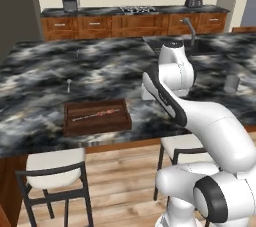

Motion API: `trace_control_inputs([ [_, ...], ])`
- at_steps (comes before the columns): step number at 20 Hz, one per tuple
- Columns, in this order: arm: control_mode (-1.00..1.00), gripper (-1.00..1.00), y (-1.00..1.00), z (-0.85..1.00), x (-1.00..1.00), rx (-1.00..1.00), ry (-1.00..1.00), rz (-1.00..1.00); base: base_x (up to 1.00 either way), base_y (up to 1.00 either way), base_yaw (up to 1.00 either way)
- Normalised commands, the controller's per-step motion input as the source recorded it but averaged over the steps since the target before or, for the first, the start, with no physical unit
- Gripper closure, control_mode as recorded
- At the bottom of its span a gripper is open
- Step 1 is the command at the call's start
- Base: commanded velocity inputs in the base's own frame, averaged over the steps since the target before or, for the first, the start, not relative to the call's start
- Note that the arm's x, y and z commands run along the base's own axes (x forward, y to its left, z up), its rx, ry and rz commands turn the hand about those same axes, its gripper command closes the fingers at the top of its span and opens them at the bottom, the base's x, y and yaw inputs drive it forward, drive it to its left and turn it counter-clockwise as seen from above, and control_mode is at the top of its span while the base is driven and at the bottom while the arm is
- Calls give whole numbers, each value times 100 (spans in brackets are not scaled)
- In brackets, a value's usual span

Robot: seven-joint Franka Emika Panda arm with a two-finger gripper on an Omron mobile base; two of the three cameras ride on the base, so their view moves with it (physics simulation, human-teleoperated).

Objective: Take the tongs from the drawer on the right and place them on the dining counter next to the tray containing the kebab skewer.

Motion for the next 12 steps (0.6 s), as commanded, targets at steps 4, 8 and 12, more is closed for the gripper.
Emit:
trace_control_inputs([
  [4, 100, 100, 0, 0, 0, 0, 0, 0, 11, 55, -18],
  [8, 100, 100, 0, 0, 0, 0, 0, 0, 64, 18, -16],
  [12, 100, 100, 0, 0, 0, 0, 0, 0, 64, 1, -16],
])
